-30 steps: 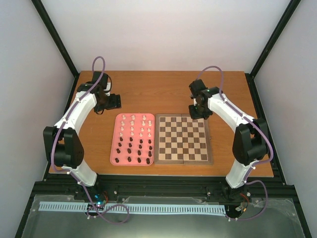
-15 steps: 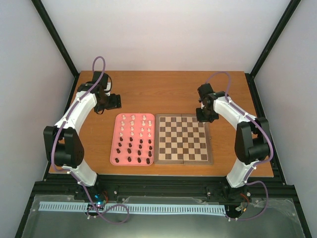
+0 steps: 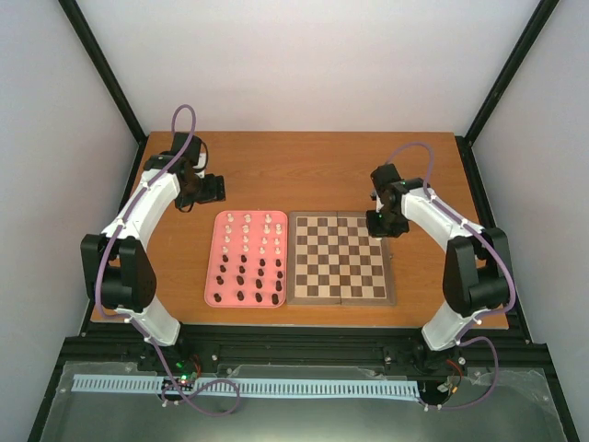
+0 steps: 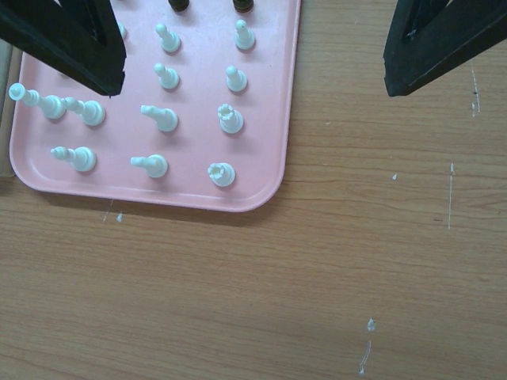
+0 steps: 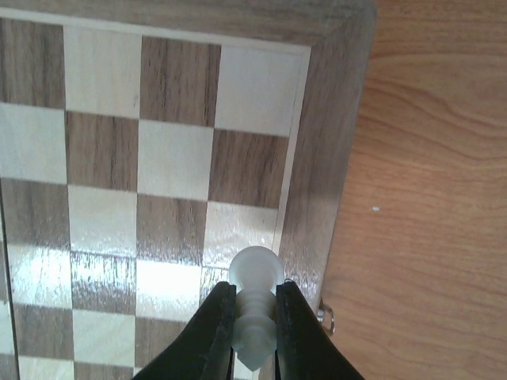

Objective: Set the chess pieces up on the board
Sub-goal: Place the chess piece on the chessboard.

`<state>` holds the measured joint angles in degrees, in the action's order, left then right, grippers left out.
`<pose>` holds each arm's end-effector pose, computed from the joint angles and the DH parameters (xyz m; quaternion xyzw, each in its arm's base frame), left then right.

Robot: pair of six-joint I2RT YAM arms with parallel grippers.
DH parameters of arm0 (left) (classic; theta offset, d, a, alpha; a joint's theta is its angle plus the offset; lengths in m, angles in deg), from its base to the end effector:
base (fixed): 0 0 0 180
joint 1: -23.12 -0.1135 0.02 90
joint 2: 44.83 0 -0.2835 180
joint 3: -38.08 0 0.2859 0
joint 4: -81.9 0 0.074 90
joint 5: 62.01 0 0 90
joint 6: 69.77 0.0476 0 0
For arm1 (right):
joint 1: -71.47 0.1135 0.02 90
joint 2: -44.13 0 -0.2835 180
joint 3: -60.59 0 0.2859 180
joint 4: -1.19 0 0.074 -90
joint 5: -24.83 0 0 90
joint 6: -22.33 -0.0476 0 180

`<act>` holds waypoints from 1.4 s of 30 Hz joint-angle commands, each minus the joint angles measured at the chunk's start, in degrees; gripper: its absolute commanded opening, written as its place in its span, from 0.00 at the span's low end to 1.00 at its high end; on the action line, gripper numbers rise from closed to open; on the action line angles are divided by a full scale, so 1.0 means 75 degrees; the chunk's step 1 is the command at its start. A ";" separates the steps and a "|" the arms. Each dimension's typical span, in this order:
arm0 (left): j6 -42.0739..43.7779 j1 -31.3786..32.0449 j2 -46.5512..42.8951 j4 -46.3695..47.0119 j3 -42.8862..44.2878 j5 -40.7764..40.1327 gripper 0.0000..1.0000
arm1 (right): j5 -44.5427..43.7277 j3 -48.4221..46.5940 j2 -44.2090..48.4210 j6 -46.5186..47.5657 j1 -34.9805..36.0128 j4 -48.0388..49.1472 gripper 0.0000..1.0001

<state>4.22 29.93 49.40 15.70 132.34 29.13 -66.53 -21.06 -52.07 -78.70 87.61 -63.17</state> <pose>0.3732 -0.0455 0.2852 -0.0764 0.9754 -0.0504 0.2004 0.3372 0.0964 0.2042 -0.0432 0.9943 0.0112 0.0967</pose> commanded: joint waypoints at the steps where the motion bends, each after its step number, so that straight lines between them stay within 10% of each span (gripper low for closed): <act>1: 0.0060 -0.0005 0.0056 -0.0130 0.0326 0.0076 1.00 | 0.0035 0.0197 0.0475 -0.0112 -0.0044 -0.0214 0.03; 42: 0.0072 -0.0005 0.0153 -0.0091 0.0267 0.0103 1.00 | 0.0520 0.0552 -0.0013 -0.0374 0.0143 0.0023 0.07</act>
<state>4.22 29.93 49.82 15.70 132.34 29.37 -62.75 -15.72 -50.80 -80.93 88.37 -63.35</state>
